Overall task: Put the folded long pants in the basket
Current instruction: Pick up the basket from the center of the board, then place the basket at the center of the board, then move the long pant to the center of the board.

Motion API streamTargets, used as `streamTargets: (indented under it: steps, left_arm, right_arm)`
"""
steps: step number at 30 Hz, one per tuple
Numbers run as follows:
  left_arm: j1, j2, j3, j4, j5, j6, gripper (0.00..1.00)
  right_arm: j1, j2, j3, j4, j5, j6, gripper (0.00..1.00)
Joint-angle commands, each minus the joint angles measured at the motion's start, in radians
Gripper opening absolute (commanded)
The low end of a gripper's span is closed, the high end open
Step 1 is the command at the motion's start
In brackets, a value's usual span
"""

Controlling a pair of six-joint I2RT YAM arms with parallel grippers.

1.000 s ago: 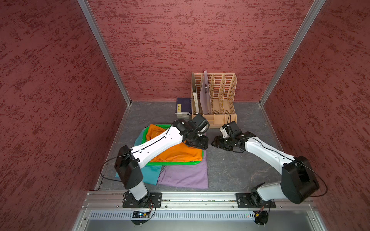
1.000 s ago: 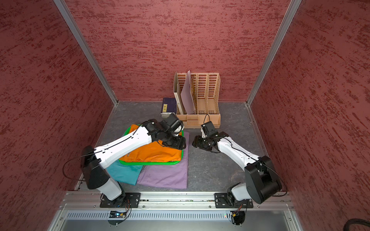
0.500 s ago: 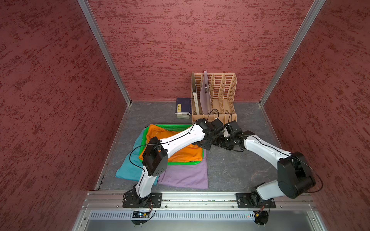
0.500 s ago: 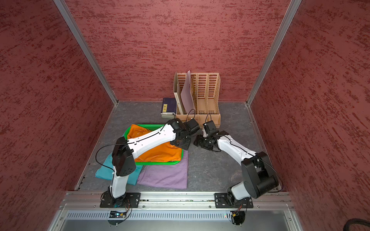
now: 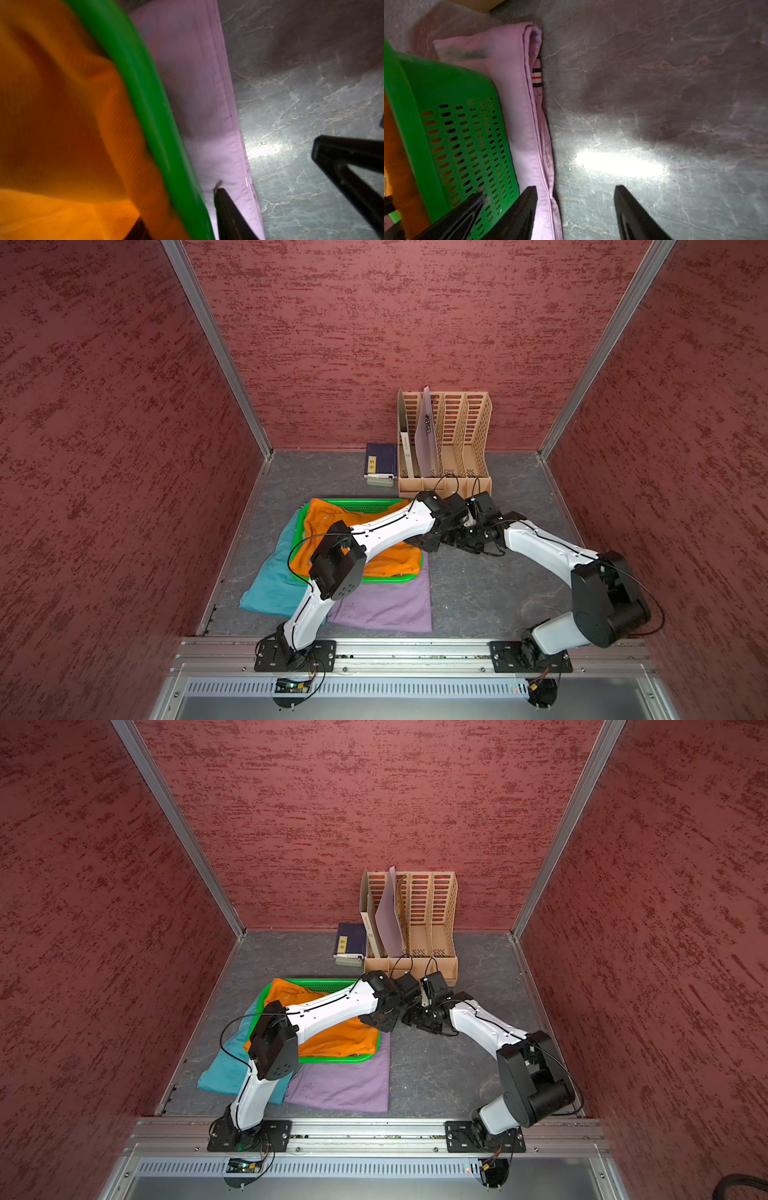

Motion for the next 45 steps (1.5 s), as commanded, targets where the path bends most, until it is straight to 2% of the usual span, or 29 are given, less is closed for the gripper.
streamTargets:
  steps: [1,7,12,17,23,24,27,29,32,35,38,39,40,41,42,43,45]
  left_arm:
    - [0.006,0.009,0.027,-0.012,-0.056,0.029,0.35]
    - [0.015,-0.051,0.02,-0.031,-0.095,0.039,0.24]
    - [0.048,-0.128,-0.01,-0.045,-0.107,0.045,0.22]
    - [0.097,-0.259,-0.098,0.024,-0.045,0.075,0.21]
    - [0.137,-0.329,-0.188,0.091,0.024,0.082,0.21]
    - [0.138,-0.331,-0.194,0.096,0.029,0.081,0.21]
    - [0.146,-0.327,-0.21,0.104,0.039,0.078,0.21]
    - [0.147,-0.326,-0.214,0.107,0.047,0.079,0.21]
    - [0.152,-0.329,-0.224,0.116,0.052,0.082,0.21]
    - [0.158,-0.329,-0.228,0.123,0.064,0.082,0.22]
    - [0.16,-0.33,-0.237,0.131,0.075,0.086,0.22]
    - [0.161,-0.329,-0.24,0.134,0.081,0.085,0.23]
    - [0.161,-0.329,-0.243,0.139,0.087,0.086,0.25]
    - [0.162,-0.329,-0.248,0.145,0.093,0.086,0.3]
    - [0.161,-0.33,-0.255,0.149,0.098,0.084,0.41]
    - [0.161,-0.33,-0.26,0.153,0.103,0.081,0.5]
    - [0.162,-0.331,-0.264,0.158,0.117,0.079,0.57]
  right_arm:
    - [-0.01,0.009,-0.023,0.033,-0.022,-0.002,0.65]
    - [-0.009,0.011,-0.052,0.085,-0.084,0.028,0.63]
    - [0.023,0.046,-0.077,0.169,-0.167,0.082,0.63]
    - [0.101,0.101,-0.092,0.293,-0.196,0.143,0.64]
    - [0.178,0.229,-0.062,0.36,-0.213,0.179,0.61]
    - [0.185,0.246,-0.057,0.363,-0.212,0.181,0.59]
    - [0.187,0.276,-0.044,0.327,-0.178,0.172,0.33]
    - [0.178,0.262,-0.018,0.219,-0.093,0.123,0.16]
    - [0.134,0.213,0.006,0.062,0.008,0.04,0.05]
    - [0.034,0.134,-0.008,-0.077,0.088,-0.027,0.01]
    - [-0.095,0.065,-0.027,-0.172,0.132,-0.087,0.03]
    - [-0.132,0.054,-0.024,-0.202,0.154,-0.105,0.07]
    - [-0.171,0.048,-0.016,-0.228,0.177,-0.114,0.2]
    - [-0.203,0.043,-0.013,-0.241,0.2,-0.113,0.36]
    - [-0.231,0.035,-0.005,-0.245,0.216,-0.112,0.49]
    - [-0.257,0.023,0.003,-0.25,0.232,-0.104,0.59]
    - [-0.289,-0.022,0.021,-0.236,0.236,-0.09,0.66]
